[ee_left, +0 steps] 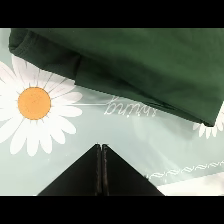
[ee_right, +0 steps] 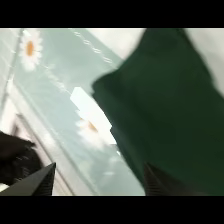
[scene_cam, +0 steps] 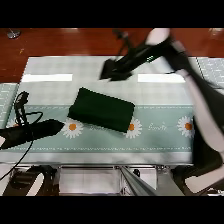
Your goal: Fold the shirts.
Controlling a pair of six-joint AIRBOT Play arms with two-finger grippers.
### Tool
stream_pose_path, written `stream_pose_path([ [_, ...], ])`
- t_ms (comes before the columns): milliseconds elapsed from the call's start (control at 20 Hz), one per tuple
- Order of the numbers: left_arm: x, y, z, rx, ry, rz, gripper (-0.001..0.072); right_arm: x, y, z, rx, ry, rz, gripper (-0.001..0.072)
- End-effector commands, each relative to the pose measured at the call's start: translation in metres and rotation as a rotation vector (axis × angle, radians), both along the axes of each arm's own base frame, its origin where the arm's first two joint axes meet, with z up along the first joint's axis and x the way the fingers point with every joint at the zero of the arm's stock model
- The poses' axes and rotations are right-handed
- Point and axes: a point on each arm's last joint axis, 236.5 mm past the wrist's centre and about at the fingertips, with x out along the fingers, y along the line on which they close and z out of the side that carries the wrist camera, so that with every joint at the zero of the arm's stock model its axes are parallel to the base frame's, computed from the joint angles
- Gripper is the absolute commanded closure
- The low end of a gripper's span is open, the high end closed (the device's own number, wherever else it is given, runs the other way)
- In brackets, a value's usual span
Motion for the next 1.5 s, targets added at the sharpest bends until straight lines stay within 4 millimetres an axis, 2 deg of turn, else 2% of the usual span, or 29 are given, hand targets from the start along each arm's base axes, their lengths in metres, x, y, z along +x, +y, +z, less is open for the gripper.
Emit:
stream_pose_path([
  [0,0.000,0.000,0.000,0.000,-0.001,0.002,0.0687,-0.009,-0.138,0.022,-0.344,-0.153,-0.166,0.0086],
  [50,0.000,0.000,0.000,0.000,-0.002,0.002,0.0687,-0.016,-0.158,0.014,-0.365,-0.178,-0.266,0.0086],
  [100,0.000,0.000,0.000,0.000,-0.002,0.002,0.0687,-0.025,-0.169,-0.004,-0.356,-0.187,-0.359,0.0086],
  [200,0.000,0.000,0.000,0.000,-0.002,0.002,0.0687,-0.050,-0.183,-0.068,-0.281,-0.120,-0.621,0.0087],
  [250,0.000,0.000,0.000,0.000,-0.001,0.002,0.0687,-0.063,-0.180,-0.103,-0.178,-0.016,-0.795,0.0087],
  [350,0.001,0.000,0.000,0.000,-0.003,0.002,0.0687,-0.077,-0.163,-0.148,0.016,0.131,-0.957,0.0099],
  [500,0.002,0.001,0.001,0.000,-0.009,0.005,0.0686,-0.103,-0.141,-0.197,-0.012,0.286,-0.861,0.0099],
  [650,0.003,0.001,0.001,-0.001,-0.011,0.007,0.0687,-0.110,-0.113,-0.215,0.006,0.414,-0.738,0.0100],
  [750,0.003,0.001,0.001,-0.001,-0.011,0.007,0.0686,-0.103,-0.089,-0.212,0.057,0.466,-0.664,0.0099],
  [900,0.003,0.001,0.001,-0.001,-0.011,0.008,0.0686,-0.086,-0.056,-0.209,0.062,0.451,-0.576,0.0111],
  [950,0.003,0.001,0.001,-0.001,-0.011,0.008,0.0686,-0.081,-0.044,-0.207,0.065,0.447,-0.545,0.0190],
  [1000,0.003,0.001,0.001,-0.001,-0.011,0.008,0.0687,-0.078,-0.033,-0.204,0.069,0.446,-0.499,0.0403],
  [1050,0.003,0.001,0.001,-0.001,-0.011,0.007,0.0687,-0.076,-0.020,-0.195,0.081,0.418,-0.411,0.0687],
  [1150,0.003,0.001,0.001,-0.001,-0.011,0.007,0.0687,-0.063,-0.007,-0.161,0.101,0.325,-0.275,0.0690],
  [1250,0.003,0.001,0.001,0.000,-0.012,0.007,0.0687,-0.036,-0.014,-0.116,0.051,0.188,-0.211,0.0691],
  [1400,0.003,0.001,0.001,0.001,-0.013,0.005,0.0686,-0.001,-0.030,-0.018,-0.003,-0.029,-0.155,0.0690],
  [1450,0.003,0.001,0.001,0.001,-0.012,0.005,0.0687,0.010,-0.043,0.008,-0.047,-0.093,-0.169,0.0690],
])
